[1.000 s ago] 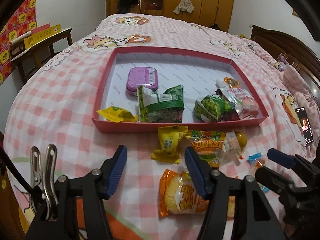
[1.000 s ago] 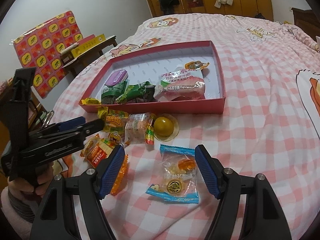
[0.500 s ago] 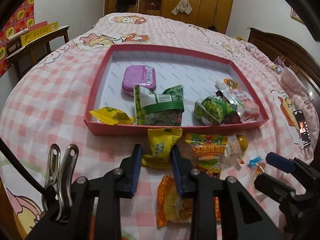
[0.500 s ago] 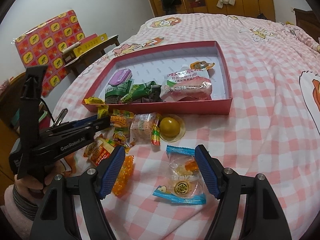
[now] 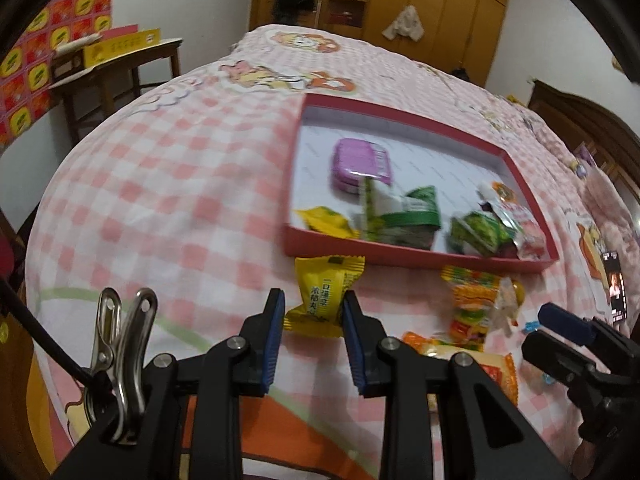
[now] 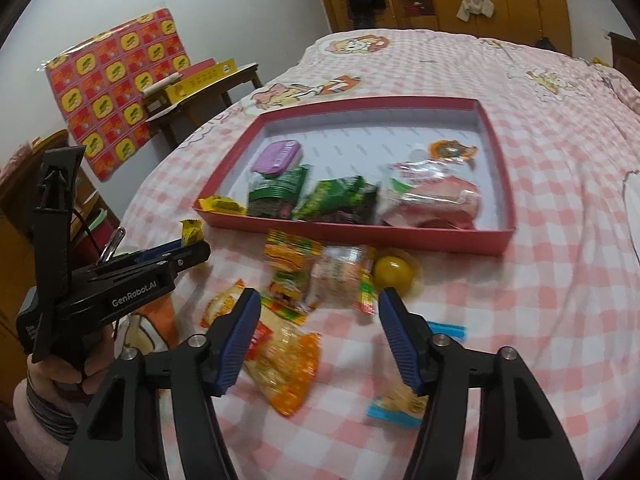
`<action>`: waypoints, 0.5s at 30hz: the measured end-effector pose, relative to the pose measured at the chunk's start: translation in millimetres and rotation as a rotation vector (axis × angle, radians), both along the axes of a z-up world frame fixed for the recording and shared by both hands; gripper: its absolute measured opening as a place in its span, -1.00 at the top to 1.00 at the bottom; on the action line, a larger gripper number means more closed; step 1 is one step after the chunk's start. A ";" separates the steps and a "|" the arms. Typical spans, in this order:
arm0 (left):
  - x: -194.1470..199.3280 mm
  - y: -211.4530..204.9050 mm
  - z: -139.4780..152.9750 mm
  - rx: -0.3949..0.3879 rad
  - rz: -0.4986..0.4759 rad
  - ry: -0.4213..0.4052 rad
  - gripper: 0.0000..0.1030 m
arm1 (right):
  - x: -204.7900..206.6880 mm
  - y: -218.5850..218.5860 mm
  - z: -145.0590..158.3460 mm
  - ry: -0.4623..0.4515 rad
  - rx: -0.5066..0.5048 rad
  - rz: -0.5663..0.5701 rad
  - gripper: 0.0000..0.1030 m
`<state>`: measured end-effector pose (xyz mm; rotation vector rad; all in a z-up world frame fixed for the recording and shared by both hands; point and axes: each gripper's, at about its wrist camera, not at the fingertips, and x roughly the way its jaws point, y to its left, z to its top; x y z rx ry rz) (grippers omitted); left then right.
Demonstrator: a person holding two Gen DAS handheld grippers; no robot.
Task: Organize snacks
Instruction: 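Grasp the yellow wrapped candy with the left tool while the right tool grasps the burger gummy packet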
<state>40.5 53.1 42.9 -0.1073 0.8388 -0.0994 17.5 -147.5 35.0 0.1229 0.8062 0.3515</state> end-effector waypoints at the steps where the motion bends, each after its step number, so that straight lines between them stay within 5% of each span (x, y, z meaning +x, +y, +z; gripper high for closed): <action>1: 0.3 3.5 -0.4 -0.008 0.008 0.003 0.42 | 1.6 4.2 0.1 0.001 -0.002 0.010 -0.10; 15: 1.2 18.7 -12.5 -0.058 0.032 0.032 0.42 | 25.8 38.7 -8.3 0.029 -0.030 0.057 -0.02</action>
